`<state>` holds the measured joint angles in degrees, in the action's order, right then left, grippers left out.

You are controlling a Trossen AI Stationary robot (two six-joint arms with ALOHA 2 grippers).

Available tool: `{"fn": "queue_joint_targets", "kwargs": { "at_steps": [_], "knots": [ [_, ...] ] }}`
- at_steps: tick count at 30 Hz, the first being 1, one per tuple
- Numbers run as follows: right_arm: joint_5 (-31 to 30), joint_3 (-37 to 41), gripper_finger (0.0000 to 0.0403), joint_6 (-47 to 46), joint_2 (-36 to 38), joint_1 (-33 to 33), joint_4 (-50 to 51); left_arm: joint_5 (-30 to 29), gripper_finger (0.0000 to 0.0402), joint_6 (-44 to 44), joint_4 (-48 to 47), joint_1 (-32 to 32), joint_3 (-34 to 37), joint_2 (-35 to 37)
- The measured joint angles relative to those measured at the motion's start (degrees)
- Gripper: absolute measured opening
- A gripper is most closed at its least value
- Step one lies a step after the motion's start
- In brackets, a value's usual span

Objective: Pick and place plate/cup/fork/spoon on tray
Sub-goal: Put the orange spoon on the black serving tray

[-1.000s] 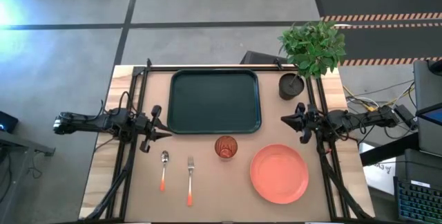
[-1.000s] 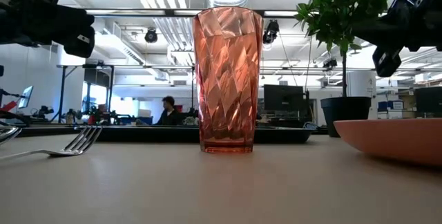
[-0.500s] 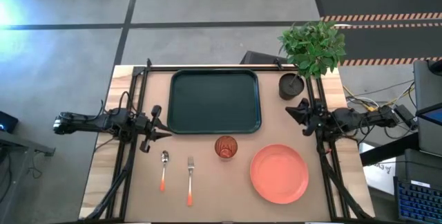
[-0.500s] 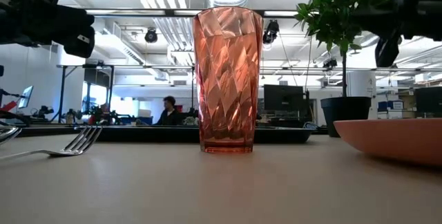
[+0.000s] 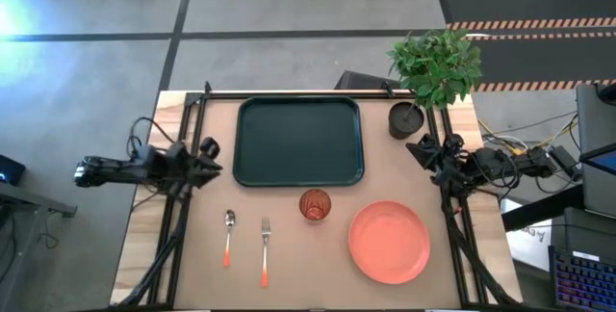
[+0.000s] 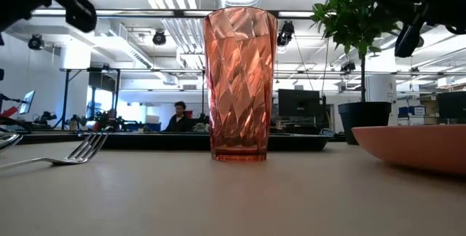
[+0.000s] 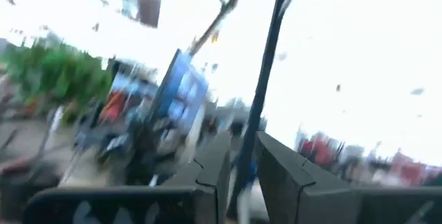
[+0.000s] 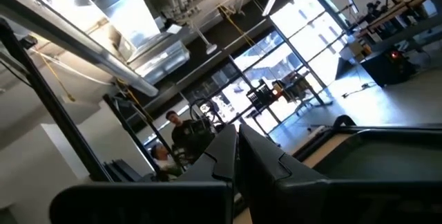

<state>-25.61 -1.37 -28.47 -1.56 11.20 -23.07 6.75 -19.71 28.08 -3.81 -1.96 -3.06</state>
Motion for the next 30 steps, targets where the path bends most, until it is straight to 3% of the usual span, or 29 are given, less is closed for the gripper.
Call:
{"fn": "queue_joint_targets", "kwargs": {
  "at_steps": [9, 14, 16, 18, 21, 25, 30],
  "knots": [
    [0.0, 0.0, 0.0009, 0.1, 0.0, 0.0, 0.0, -0.2, 0.0052, -1.0, 6.5, 0.0, 0.0, -0.4],
    [0.0, 0.0, 0.0009, 0.0, 0.0, 0.0, 0.0, -5.3, 0.0052, 1.7, 5.5, 0.0, -3.5, -2.2],
    [0.0, 0.0, 0.0009, -0.6, 0.0, 0.0, 0.0, -8.4, 0.0052, 3.4, -5.1, 0.0, -8.4, -3.9],
    [0.0, 0.0, 0.0009, -1.3, 0.0, 0.0, 0.0, -14.6, 0.0052, 3.2, -22.2, 0.0, -15.4, -6.8],
    [0.0, 0.0, 0.0009, -1.4, 0.0, 0.0, 0.0, -20.2, 0.0052, -1.9, -43.5, 0.0, -26.3, -13.7],
    [0.0, 0.0, 0.0009, -1.4, 0.0, 0.0, 0.0, -17.3, 0.0052, -8.9, -57.0, 0.0, -38.0, -22.8],
    [0.0, 0.0, 0.0009, -1.4, 0.0, 0.0, 0.0, -15.0, 0.0040, -16.1, -71.6, -0.2, -47.6, -34.0]
  ]
}}
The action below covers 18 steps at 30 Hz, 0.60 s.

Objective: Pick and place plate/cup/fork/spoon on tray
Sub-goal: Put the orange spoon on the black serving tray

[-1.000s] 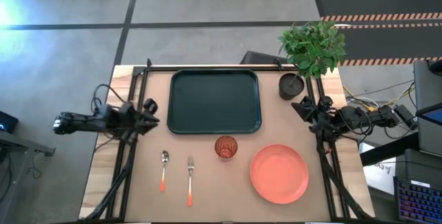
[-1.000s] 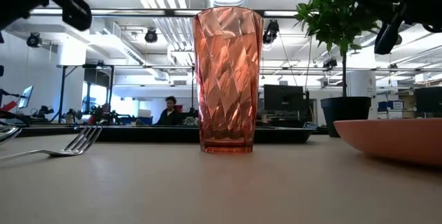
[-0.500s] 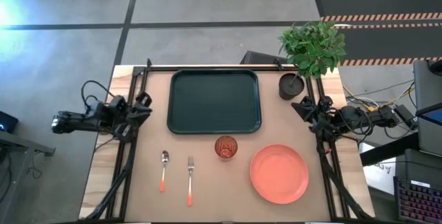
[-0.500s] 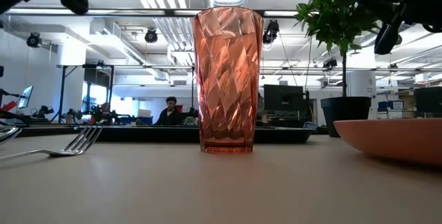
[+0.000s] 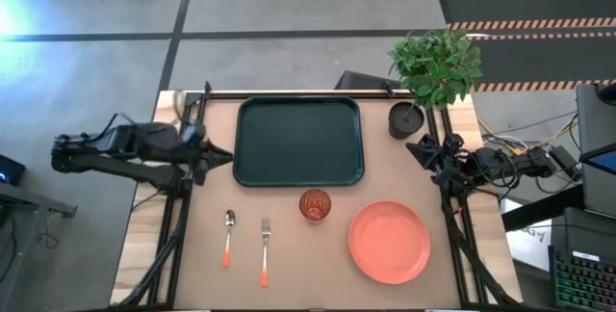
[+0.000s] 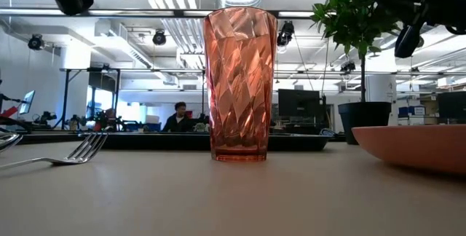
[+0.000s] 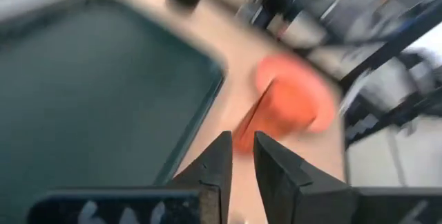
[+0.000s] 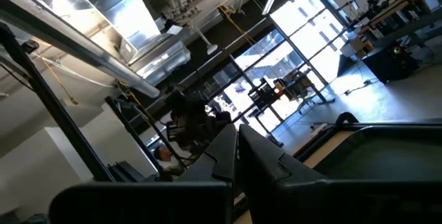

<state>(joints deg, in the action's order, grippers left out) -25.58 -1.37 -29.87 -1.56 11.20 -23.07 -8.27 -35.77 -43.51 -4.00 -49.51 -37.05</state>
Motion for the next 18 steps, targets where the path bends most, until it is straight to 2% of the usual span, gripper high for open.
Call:
{"fn": "queue_joint_targets", "kwargs": {
  "at_steps": [6, 11, 14, 18],
  "knots": [
    [0.5, -0.3, 0.0009, 0.0, 0.0, 0.0, 0.1, 10.1, 0.0004, -13.3, -14.4, -2.5, -4.4, -13.4],
    [3.5, -3.1, 0.0009, 1.6, 0.0, 0.0, 0.3, 17.2, 0.0001, -25.9, -24.6, -7.5, -5.5, -23.8],
    [6.7, -6.1, 0.0009, 6.1, 0.0, 0.0, 1.1, 20.4, 0.0001, -30.9, -31.0, -11.3, -6.1, -29.4],
    [9.5, -12.8, 0.0009, 9.1, 0.0, 0.0, 12.6, 23.3, 0.0001, -37.6, -33.8, -16.3, -6.6, -34.2]
  ]
}}
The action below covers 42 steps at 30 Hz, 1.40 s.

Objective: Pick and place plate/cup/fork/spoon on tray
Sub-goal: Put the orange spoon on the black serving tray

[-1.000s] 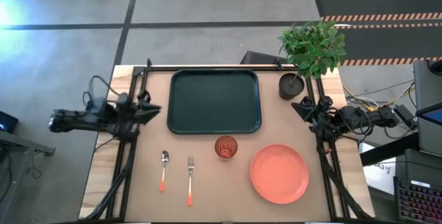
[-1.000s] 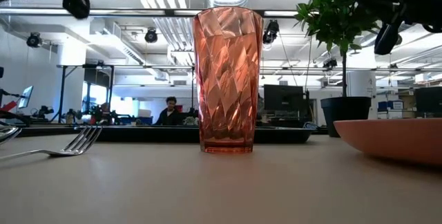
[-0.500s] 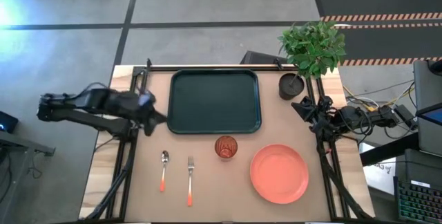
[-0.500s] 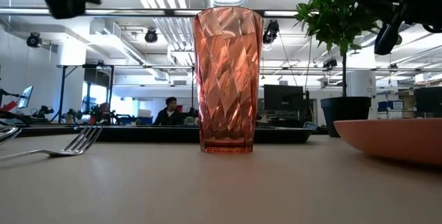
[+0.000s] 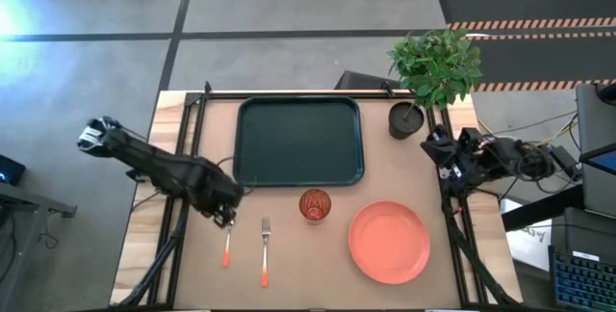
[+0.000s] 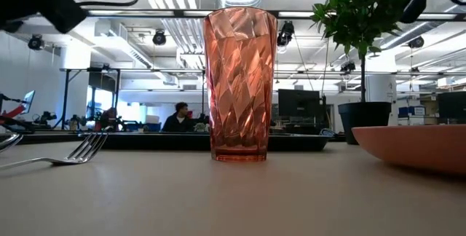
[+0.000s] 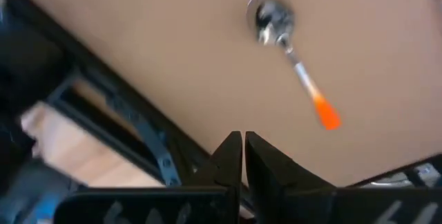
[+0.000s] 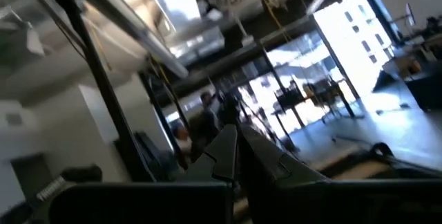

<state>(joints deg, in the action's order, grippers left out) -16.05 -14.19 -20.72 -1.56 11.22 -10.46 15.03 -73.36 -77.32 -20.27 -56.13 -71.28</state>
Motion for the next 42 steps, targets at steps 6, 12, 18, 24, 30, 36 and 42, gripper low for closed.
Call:
{"fn": "queue_joint_targets", "kwargs": {
  "at_steps": [6, 12, 18, 24, 30, 36, 42],
  "knots": [
    [-1.5, -10.5, 0.0009, -4.4, -0.4, 0.0, 22.8, 0.5, 0.0003, -11.8, 7.5, -4.2, 0.2, -3.6],
    [0.0, -17.0, 0.0009, -2.4, -1.7, 0.0, 31.0, 0.5, 0.0043, -19.3, 16.1, -6.2, 0.2, -6.7],
    [3.5, -20.8, 0.0009, -0.2, -2.7, 0.0, 33.5, 1.2, 0.0106, -26.4, 18.9, -7.5, 0.3, -10.3],
    [5.9, -21.4, 0.0009, 0.4, -3.1, 0.0, 34.5, 1.2, 0.0143, -34.6, 20.4, -7.6, 0.5, -14.0],
    [6.1, -21.4, 0.0009, 0.2, -3.0, 0.0, 35.6, 1.2, 0.0148, -38.9, 21.7, -7.7, 0.5, -18.0],
    [7.5, -21.4, 0.0009, -1.8, -3.0, 0.0, 35.6, 1.2, 0.0148, -38.8, 23.4, -7.8, 1.7, -21.0],
    [7.5, -21.4, 0.0009, -1.8, -3.0, 0.0, 35.5, 1.2, 0.0148, -39.9, 25.3, -8.0, 4.5, -21.0]
  ]
}}
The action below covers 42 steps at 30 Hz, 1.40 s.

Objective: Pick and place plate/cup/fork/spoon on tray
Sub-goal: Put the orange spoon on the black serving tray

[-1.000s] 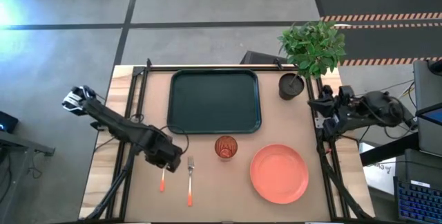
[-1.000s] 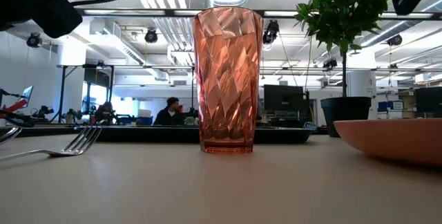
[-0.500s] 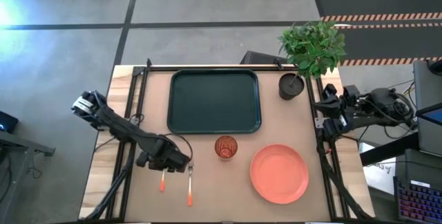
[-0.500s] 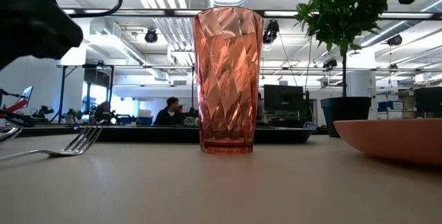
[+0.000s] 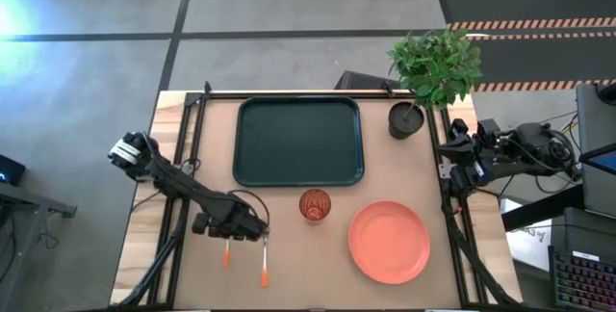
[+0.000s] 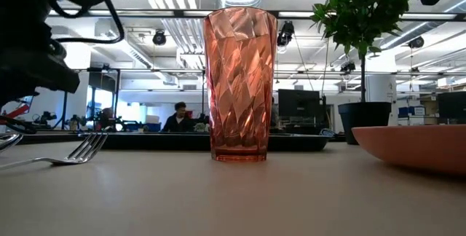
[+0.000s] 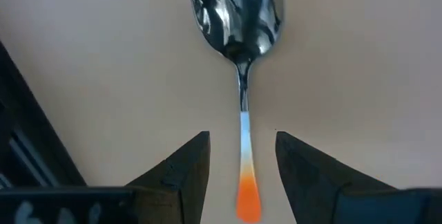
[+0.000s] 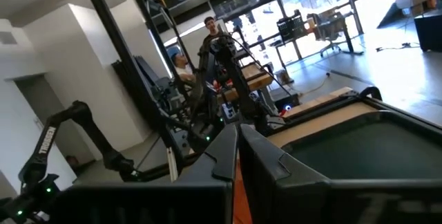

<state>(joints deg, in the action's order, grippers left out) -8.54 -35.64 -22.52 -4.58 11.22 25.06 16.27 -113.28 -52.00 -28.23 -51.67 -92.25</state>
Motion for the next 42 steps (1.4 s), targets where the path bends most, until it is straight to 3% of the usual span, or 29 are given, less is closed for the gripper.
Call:
{"fn": "queue_joint_targets", "kwargs": {
  "at_steps": [6, 14, 17, 22, 29, 35, 42],
  "knots": [
    [0.0, 0.0, 0.0009, 0.0, 0.0, 0.0, 0.0, 0.2, 0.0148, -5.5, 11.8, -0.5, 6.7, 2.0],
    [0.0, 0.0, 0.0009, 0.0, 0.0, 0.0, -0.5, 0.0, 0.0144, -7.9, 15.8, -1.1, 10.1, 2.1],
    [-0.3, 0.0, 0.0009, 0.0, 0.0, 0.0, -0.5, -0.1, 0.0113, -7.4, 17.2, -1.1, 11.0, 2.1],
    [-0.4, 0.0, 0.0009, -0.1, 0.0, 0.0, -0.5, 0.1, 0.0015, -6.3, 19.9, -1.1, 12.7, 2.2],
    [-0.3, 0.0, 0.0009, -0.9, 0.0, 0.0, -0.5, -0.3, 0.0002, -5.9, 20.8, -1.2, 13.7, 2.4],
    [-0.2, 0.0, 0.0009, -1.0, 0.0, 0.0, -0.5, -8.5, 0.0001, -6.0, 19.8, -1.6, 12.5, 5.6],
    [-0.3, 0.0, 0.0009, -1.1, 0.0, 0.0, -0.5, -31.6, 0.0000, -6.2, 8.7, -0.6, 7.2, 15.1]
  ]
}}
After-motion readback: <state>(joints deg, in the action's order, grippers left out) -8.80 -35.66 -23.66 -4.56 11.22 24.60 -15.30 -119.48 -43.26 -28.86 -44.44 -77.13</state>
